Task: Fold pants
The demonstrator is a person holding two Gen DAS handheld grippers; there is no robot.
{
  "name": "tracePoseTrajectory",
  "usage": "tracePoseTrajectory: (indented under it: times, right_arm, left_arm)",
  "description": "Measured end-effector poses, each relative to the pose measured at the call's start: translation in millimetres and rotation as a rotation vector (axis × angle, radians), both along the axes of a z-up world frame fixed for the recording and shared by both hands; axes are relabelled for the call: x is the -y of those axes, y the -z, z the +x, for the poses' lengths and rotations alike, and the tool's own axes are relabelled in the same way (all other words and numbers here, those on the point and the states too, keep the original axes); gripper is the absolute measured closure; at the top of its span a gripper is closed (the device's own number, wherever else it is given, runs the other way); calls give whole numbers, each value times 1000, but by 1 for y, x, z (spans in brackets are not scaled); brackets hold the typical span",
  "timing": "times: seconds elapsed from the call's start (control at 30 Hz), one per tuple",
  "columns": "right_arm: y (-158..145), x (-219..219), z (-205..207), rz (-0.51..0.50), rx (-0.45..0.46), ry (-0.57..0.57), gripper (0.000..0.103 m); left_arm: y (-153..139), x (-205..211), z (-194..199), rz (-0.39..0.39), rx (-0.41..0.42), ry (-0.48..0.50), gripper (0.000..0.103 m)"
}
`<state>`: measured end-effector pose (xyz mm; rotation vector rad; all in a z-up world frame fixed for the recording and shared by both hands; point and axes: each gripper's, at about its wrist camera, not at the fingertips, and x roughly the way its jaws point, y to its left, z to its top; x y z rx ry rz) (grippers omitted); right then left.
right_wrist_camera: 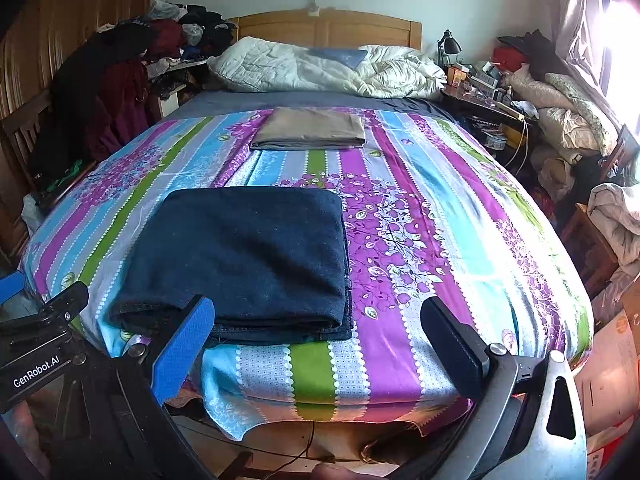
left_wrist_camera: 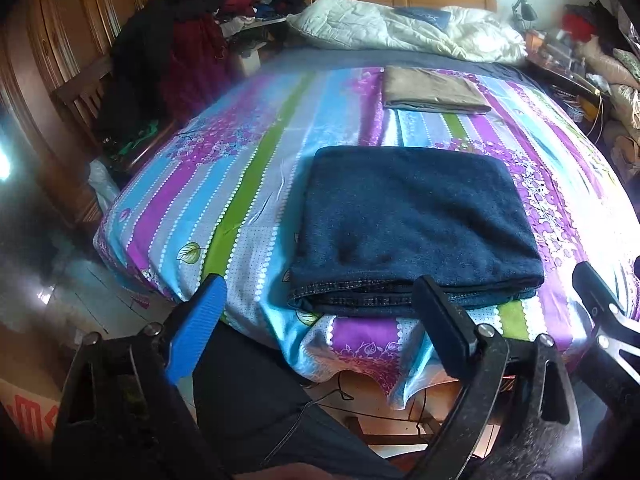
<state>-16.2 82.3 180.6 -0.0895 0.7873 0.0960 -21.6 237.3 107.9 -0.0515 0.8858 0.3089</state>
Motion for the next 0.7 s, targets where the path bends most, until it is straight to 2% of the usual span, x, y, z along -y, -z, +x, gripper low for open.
tracePoseTrajectory:
  times: [0.23, 0.7]
  right_arm:
    - [3, -2, 2, -27, -9, 5, 0]
    - [9, -5, 8, -61, -37, 8, 0]
  left_arm:
    - [-1, 5, 0, 11, 4, 20, 9]
    - [2, 7, 2, -16, -4, 24, 9]
